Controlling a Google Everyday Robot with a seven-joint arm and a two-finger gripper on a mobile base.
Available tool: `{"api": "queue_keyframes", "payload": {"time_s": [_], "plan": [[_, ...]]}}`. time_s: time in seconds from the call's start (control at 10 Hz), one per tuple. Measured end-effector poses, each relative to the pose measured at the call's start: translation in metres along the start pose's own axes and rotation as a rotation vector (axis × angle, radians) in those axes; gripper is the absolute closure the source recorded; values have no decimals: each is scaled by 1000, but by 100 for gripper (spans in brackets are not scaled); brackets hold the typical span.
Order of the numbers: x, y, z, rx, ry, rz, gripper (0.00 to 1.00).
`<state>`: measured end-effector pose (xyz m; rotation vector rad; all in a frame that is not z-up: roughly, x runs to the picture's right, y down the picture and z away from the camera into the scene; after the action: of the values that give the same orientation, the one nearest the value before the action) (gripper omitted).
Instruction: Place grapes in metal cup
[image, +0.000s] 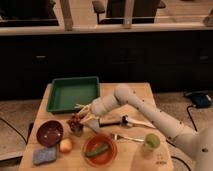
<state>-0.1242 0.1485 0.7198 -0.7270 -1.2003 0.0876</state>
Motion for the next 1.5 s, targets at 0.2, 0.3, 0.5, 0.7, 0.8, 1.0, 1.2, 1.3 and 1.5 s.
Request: {"api": "queue_keyframes", "payload": {"time_s": [0.2,0.3,0.5,0.7,0.8,1.0,1.2,1.3,1.5], "plan": [[0,-1,3,-9,7,-2,100],[-1,-2,5,-15,12,0,94],[-1,-3,7,-21,19,4,76],[-1,-3,8,-20,22,8,57],[-1,-3,8,-20,23,9,46],[0,-4,7,-18,24,13,25],[1,-5,7,-21,22,16,20],[2,-5,7,-22,22,18,20],[3,-5,7,-25,21,23,20]]}}
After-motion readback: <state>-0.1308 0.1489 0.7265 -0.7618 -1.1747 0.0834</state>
